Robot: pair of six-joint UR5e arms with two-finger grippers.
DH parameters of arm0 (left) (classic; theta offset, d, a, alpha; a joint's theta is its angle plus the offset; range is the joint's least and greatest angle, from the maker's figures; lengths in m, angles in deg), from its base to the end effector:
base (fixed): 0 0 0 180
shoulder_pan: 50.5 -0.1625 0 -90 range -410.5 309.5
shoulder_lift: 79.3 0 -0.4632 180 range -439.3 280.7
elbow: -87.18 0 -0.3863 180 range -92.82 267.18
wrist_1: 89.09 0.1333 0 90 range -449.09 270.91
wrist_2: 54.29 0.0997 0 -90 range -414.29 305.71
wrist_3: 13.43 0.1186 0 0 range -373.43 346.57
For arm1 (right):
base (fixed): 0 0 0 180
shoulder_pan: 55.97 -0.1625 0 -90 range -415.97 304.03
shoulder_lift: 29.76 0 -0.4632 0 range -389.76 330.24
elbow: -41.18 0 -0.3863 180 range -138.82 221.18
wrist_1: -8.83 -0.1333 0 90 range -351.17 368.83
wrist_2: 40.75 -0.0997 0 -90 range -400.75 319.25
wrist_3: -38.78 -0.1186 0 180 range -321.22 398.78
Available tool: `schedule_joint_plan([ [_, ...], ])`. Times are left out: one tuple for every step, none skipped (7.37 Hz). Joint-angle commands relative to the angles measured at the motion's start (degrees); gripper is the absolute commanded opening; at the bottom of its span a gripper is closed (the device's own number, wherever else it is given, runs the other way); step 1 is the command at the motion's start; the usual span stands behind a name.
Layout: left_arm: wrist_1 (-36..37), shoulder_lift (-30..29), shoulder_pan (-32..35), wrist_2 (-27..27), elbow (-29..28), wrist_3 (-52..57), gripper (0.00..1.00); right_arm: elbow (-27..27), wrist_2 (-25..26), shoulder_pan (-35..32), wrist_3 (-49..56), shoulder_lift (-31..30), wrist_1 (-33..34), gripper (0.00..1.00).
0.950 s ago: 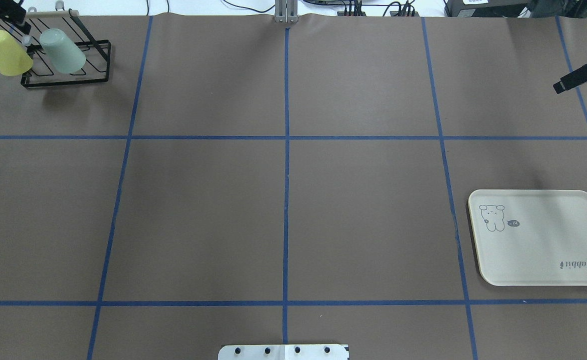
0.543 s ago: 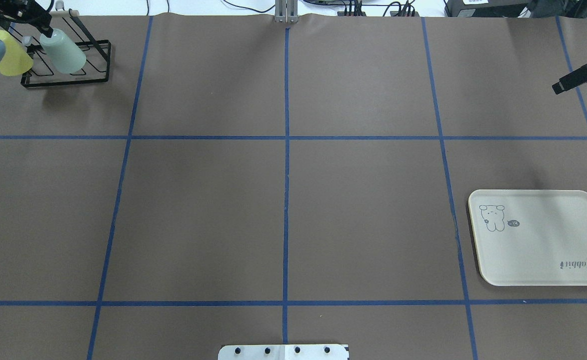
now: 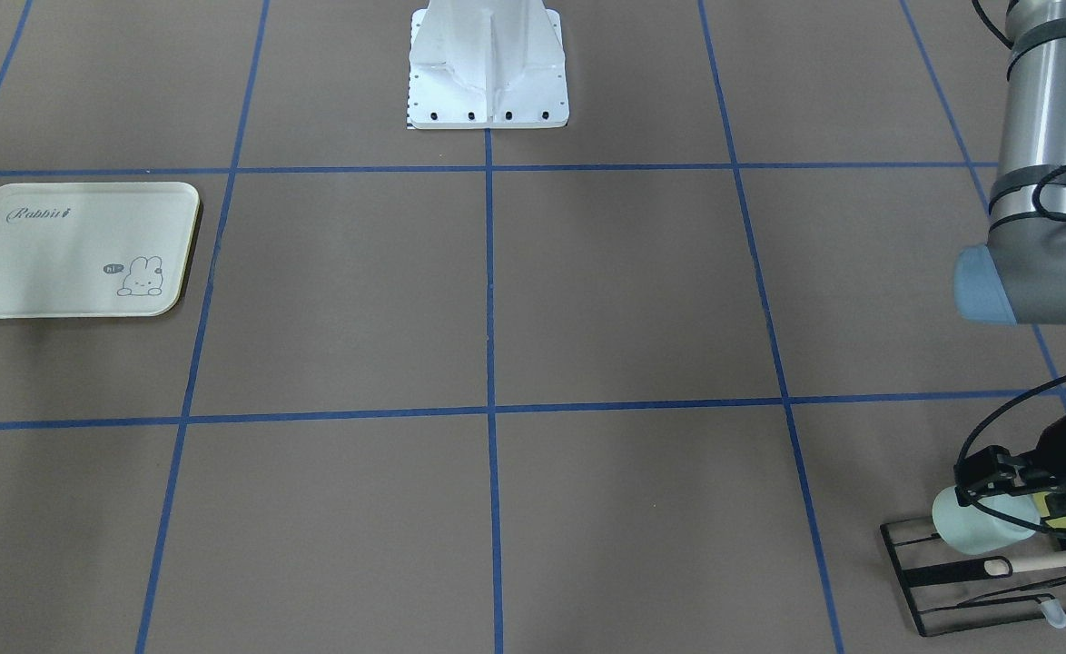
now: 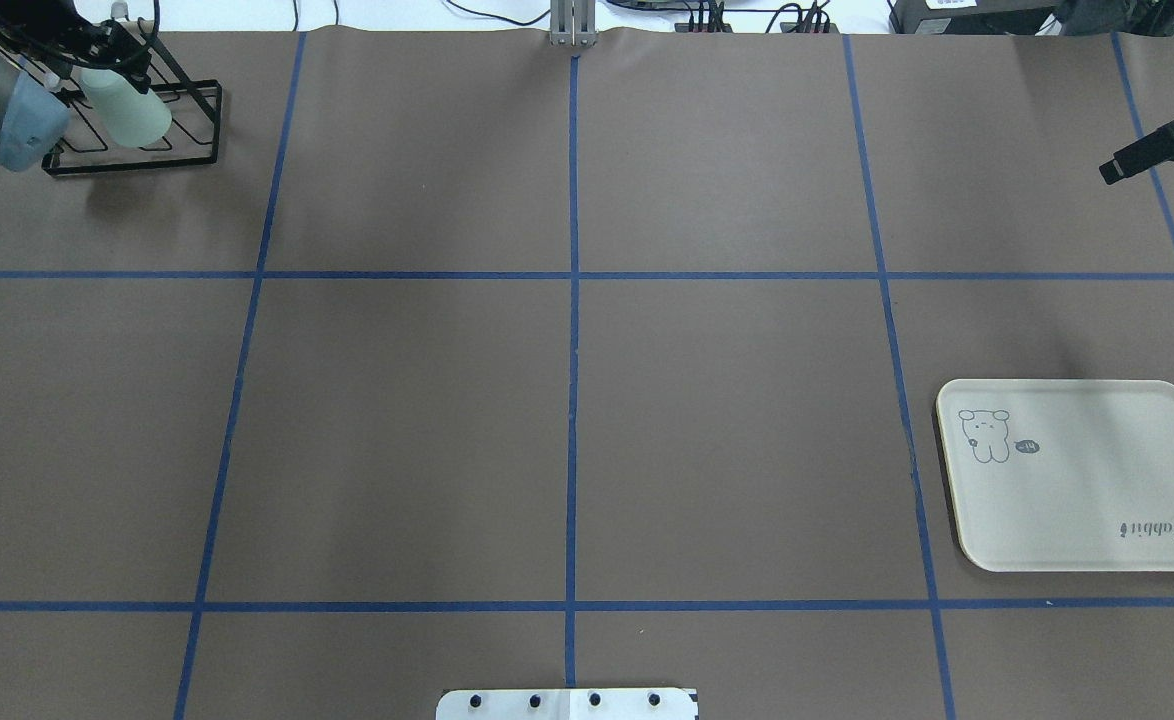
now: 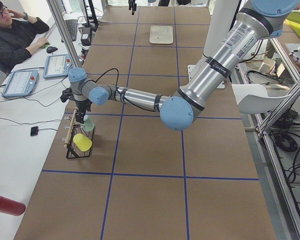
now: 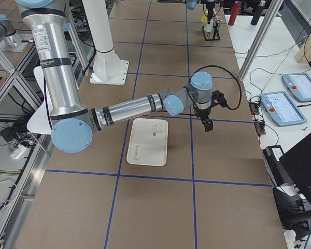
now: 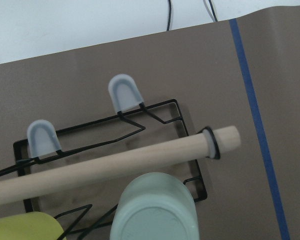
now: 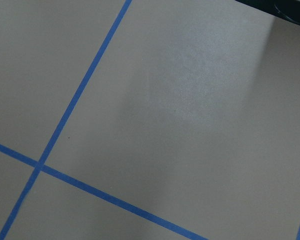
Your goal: Left arm grabs green cup and hands to right arm on tray
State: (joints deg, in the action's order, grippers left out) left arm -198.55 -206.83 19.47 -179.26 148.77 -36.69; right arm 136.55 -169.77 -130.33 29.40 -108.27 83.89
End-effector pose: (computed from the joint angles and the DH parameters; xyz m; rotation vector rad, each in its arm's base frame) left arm 0.2118 -0.7718 0.5063 0.2285 0.7331 0.0986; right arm -0.1040 -0.5890 0.5302 0.3777 -0.7646 -0.2915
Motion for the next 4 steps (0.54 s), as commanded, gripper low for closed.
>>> schedule_joint_plan([
  [-0.23, -0.34, -0.18, -0.02, -1.03, -0.04, 1.00, -0.01, 0.00, 0.00, -0.02, 0.03, 0.00, 1.00],
  [-0.23, -0.35, -0.19, -0.02, -1.12, -0.30, 1.00, -0.01, 0.00, 0.00, -0.02, 0.03, 0.00, 1.00],
  [-0.23, -0.35, -0.19, -0.02, -1.20, -0.47, 1.00, -0.01, 0.00, 0.00, -0.02, 0.03, 0.00, 1.00],
  [-0.23, -0.35, -0.27, 0.07, -1.21, -0.48, 0.93, -0.01, 0.00, 0.00, -0.02, 0.03, 0.00, 1.00],
])
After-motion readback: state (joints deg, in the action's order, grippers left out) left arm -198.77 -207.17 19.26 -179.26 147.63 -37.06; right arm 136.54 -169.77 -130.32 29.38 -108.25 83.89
